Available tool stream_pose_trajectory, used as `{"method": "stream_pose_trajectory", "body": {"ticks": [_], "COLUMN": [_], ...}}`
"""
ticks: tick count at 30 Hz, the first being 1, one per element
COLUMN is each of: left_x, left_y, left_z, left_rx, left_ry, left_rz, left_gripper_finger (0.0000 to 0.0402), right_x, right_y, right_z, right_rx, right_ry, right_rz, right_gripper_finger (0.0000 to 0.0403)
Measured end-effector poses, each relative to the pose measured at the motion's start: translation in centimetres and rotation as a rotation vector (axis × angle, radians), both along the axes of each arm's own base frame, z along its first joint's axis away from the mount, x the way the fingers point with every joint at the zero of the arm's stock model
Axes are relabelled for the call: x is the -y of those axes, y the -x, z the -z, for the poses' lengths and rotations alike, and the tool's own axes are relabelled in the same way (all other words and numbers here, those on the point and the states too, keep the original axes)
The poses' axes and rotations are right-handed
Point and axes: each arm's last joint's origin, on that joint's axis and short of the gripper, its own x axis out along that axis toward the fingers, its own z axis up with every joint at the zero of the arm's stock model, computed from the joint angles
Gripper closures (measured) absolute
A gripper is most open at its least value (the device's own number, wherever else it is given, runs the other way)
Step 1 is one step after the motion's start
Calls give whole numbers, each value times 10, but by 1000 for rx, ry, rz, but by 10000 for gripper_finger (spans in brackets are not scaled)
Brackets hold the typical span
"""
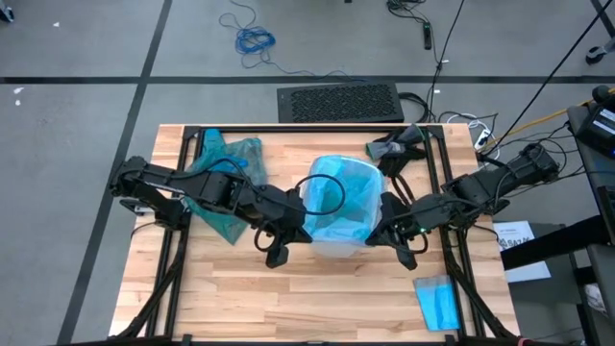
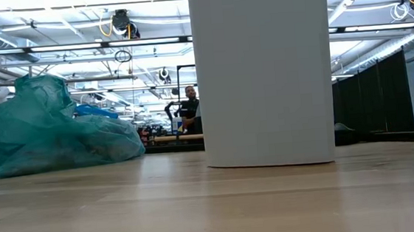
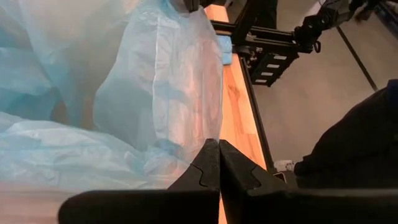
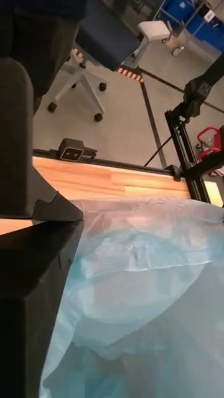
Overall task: Place trash/remove bag and relplace
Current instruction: Insert the new blue trash bag into the trash bin
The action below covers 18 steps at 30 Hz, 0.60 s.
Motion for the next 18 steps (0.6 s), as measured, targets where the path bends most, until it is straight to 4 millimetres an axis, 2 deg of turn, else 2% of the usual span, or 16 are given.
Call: {"method": "stream_pose_trajectory", "body": {"ticks": [8,18], "left_x": [4,14], "left_y": [-2,-25], "left_z": [4,33], "left_rx": [-17,-98], "left_ry": [2,-31], "left_rz": [1,-13], "left_gripper_finger": [402,402], "right_x": [0,-6], "right_y": [0,-9], "right_z": [6,16], "right_rx": [-50,-85], "right_ry": [23,87], "right_rz": [-1,44], "right_gripper_finger": [403,403]}}
